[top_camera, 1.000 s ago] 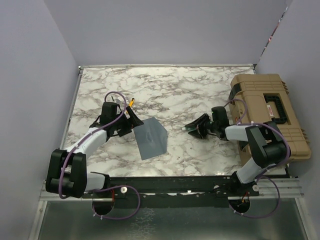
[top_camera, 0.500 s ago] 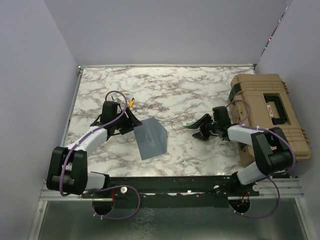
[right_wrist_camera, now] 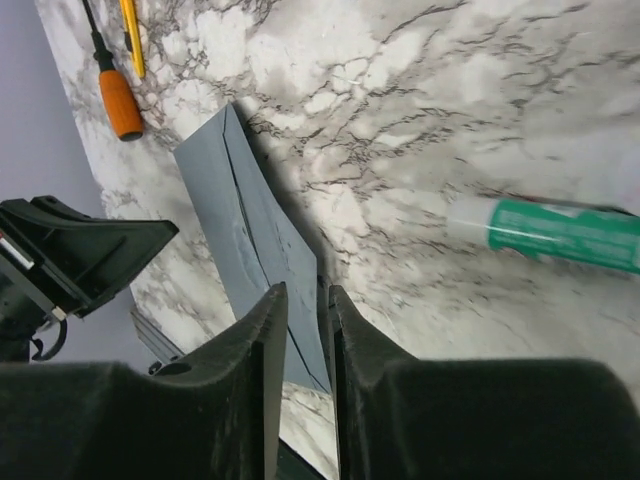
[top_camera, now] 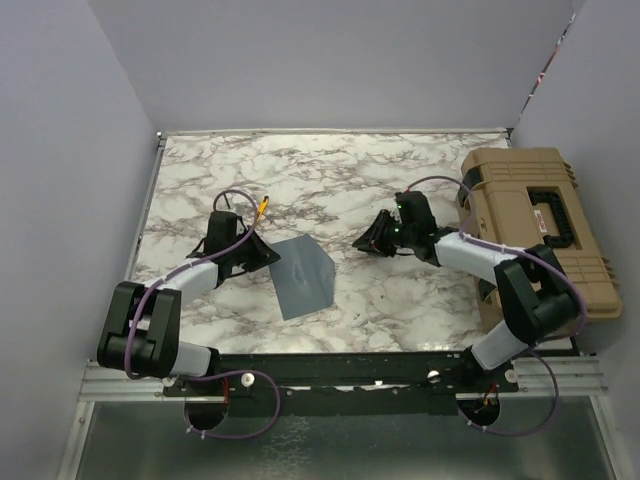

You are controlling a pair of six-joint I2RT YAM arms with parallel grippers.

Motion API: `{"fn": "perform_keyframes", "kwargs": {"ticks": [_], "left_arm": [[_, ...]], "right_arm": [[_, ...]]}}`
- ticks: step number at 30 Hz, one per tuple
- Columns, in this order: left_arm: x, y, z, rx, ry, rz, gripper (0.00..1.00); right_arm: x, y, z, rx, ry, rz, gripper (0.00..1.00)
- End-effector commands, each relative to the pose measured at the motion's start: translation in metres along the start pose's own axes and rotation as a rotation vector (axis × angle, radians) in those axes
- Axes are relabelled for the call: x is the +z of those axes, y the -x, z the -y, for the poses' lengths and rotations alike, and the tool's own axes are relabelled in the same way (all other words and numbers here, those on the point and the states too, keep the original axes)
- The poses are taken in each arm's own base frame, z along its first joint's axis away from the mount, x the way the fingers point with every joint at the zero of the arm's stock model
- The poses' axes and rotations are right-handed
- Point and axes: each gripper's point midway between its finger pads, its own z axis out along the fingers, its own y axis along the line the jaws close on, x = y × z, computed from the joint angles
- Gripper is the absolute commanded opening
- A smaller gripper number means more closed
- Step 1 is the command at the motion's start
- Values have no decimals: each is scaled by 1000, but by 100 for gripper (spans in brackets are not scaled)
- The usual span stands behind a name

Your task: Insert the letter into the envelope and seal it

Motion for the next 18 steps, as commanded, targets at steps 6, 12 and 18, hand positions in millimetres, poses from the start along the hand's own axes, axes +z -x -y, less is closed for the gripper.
{"fn": "perform_keyframes", "kwargs": {"ticks": [6, 12, 18], "left_arm": [[10, -22, -22, 0, 26, 2, 4], [12, -29, -33, 18, 64, -4, 0], [12, -28, -35, 22, 79, -3, 0]], "right_arm": [[56, -6, -5, -159, -79, -74, 15], [83, -17, 11, -141, -156, -206, 12], [93, -39, 4, -120, -66, -344, 12]]}}
